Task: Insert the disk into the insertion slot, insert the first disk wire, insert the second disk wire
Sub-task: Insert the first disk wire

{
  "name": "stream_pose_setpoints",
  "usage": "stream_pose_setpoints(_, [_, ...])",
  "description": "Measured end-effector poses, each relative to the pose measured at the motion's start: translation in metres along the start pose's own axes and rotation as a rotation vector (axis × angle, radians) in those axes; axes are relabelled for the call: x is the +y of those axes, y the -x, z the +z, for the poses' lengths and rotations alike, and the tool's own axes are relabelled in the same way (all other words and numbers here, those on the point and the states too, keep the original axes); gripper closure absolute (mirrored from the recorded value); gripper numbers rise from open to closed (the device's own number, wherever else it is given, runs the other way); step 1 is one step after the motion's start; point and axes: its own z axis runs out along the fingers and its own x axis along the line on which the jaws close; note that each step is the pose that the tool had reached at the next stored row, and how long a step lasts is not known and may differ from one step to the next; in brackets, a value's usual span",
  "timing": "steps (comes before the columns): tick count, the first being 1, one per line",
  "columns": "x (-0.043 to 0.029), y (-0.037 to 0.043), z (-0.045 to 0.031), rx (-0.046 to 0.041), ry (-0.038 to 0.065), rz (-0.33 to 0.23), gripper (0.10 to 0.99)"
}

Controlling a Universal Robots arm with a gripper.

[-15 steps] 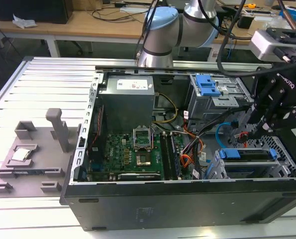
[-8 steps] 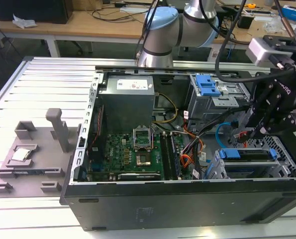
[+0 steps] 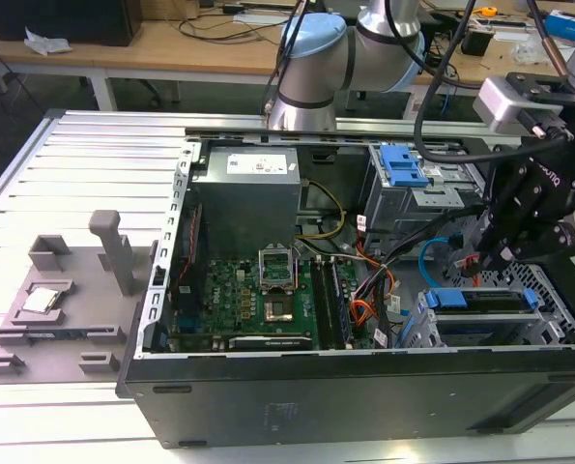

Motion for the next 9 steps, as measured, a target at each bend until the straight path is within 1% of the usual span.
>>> stream_pose_setpoints(2, [0.0, 0.0, 0.0001, 0.0008, 0.0, 0.0, 0.871])
stream_pose_setpoints(3, [0.0, 0.0, 0.0001, 0.0012, 0.0, 0.0, 0.906])
stream_pose_setpoints(9, [0.0, 0.0, 0.0002, 0.0038, 0.0, 0.0, 0.91])
